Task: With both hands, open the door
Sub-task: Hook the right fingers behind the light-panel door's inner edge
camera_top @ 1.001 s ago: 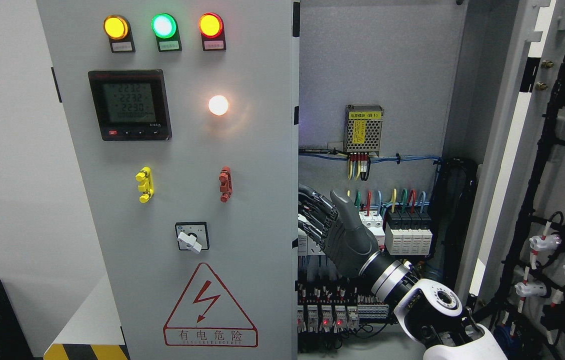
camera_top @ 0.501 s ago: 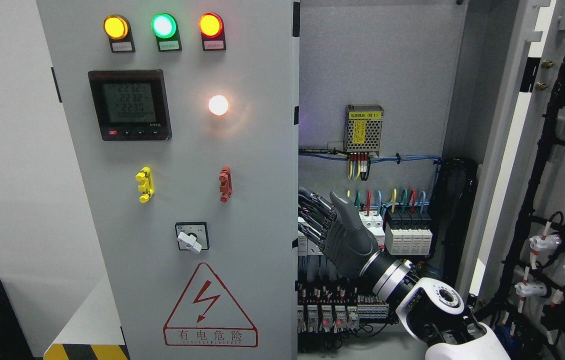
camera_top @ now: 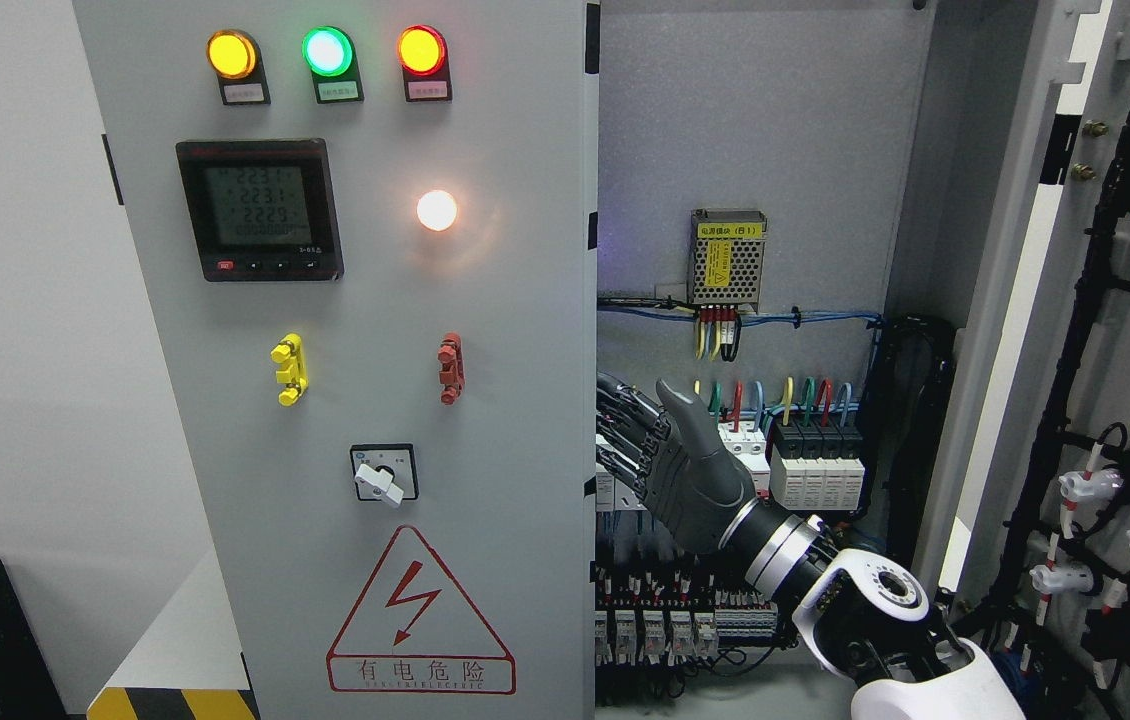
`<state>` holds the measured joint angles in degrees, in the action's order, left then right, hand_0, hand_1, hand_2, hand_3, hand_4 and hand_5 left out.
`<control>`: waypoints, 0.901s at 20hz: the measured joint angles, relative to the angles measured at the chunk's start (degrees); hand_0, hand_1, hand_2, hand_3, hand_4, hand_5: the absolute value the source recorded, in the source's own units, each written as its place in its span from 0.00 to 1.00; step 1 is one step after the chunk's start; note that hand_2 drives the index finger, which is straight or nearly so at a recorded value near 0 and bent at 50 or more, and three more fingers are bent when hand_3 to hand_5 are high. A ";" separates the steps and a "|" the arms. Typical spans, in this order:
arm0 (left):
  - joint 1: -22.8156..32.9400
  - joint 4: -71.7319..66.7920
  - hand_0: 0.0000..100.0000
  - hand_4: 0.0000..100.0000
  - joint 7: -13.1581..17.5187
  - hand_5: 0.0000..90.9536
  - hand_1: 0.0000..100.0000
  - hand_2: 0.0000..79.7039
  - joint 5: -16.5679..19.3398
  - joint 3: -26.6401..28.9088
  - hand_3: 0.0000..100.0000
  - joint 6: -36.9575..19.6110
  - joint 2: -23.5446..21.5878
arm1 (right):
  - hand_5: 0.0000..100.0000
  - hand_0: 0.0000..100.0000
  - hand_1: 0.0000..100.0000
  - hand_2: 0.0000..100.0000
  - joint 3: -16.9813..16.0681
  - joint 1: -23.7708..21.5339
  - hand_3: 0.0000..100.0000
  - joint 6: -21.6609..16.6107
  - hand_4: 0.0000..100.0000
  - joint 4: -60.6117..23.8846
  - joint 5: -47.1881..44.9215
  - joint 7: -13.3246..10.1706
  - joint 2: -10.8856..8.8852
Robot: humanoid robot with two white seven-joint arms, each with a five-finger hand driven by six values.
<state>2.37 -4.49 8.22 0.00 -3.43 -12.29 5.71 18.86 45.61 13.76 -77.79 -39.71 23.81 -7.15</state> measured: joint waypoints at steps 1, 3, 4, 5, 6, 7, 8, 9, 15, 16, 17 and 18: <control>0.00 0.00 0.12 0.00 0.00 0.00 0.56 0.00 0.00 0.00 0.00 0.00 0.00 | 0.00 0.06 0.14 0.00 0.01 0.05 0.00 0.01 0.00 -0.01 0.00 0.72 0.00; 0.00 0.00 0.12 0.00 0.00 0.00 0.56 0.00 0.00 0.00 0.00 0.00 0.00 | 0.00 0.06 0.14 0.00 0.01 0.12 0.00 0.04 0.00 -0.02 -0.01 1.53 -0.02; 0.00 0.00 0.12 0.00 0.00 0.00 0.56 0.00 0.00 0.00 0.00 0.00 0.00 | 0.00 0.06 0.14 0.00 0.01 0.16 0.00 0.07 0.00 -0.01 0.00 1.61 -0.02; 0.00 0.00 0.12 0.00 0.00 0.00 0.56 0.00 0.00 0.00 0.00 0.00 0.00 | 0.00 0.06 0.14 0.00 0.00 0.20 0.00 0.09 0.00 0.00 0.00 1.75 -0.04; 0.00 0.00 0.12 0.00 0.00 0.00 0.56 0.00 0.00 0.00 0.00 0.00 0.00 | 0.00 0.06 0.14 0.00 0.00 0.24 0.00 0.10 0.00 0.02 0.00 1.95 -0.05; 0.00 0.00 0.12 0.00 0.00 0.00 0.56 0.00 0.00 0.00 0.00 0.00 0.00 | 0.00 0.06 0.14 0.00 0.01 0.32 0.00 0.13 0.00 0.04 0.00 2.09 -0.05; 0.00 0.00 0.12 0.00 0.00 0.00 0.56 0.00 0.00 0.00 0.00 0.00 0.00 | 0.00 0.06 0.14 0.00 0.02 0.43 0.00 0.17 0.00 0.08 0.00 2.21 -0.06; 0.00 0.00 0.12 0.00 0.00 0.00 0.56 0.00 0.00 0.00 0.00 0.00 0.00 | 0.00 0.06 0.14 0.00 0.03 0.53 0.00 0.18 0.00 0.13 0.00 2.33 -0.06; 0.00 0.00 0.12 0.00 0.00 0.00 0.56 0.00 0.00 0.00 0.00 0.00 0.00 | 0.00 0.06 0.14 0.00 0.06 0.98 0.00 0.19 0.00 0.24 -0.01 2.57 -0.07; 0.00 0.00 0.12 0.00 0.00 0.00 0.56 0.00 0.00 0.00 0.00 0.00 0.00 | 0.00 0.06 0.14 0.00 0.07 1.00 0.00 0.19 0.00 0.22 -0.01 2.61 -0.07; 0.00 0.00 0.12 0.00 0.00 0.00 0.56 0.00 0.00 0.00 0.00 0.00 0.00 | 0.00 0.06 0.14 0.00 0.07 1.06 0.00 0.19 0.00 0.20 -0.01 2.68 -0.08; 0.00 0.00 0.12 0.00 0.00 0.00 0.56 0.00 0.00 0.00 0.00 0.00 0.00 | 0.00 0.06 0.14 0.00 0.07 1.08 0.00 0.21 0.00 0.19 -0.02 2.78 -0.09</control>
<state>2.37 -4.49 8.22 0.00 -3.43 -12.29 5.71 18.93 46.69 13.97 -77.60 -39.73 26.59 -7.23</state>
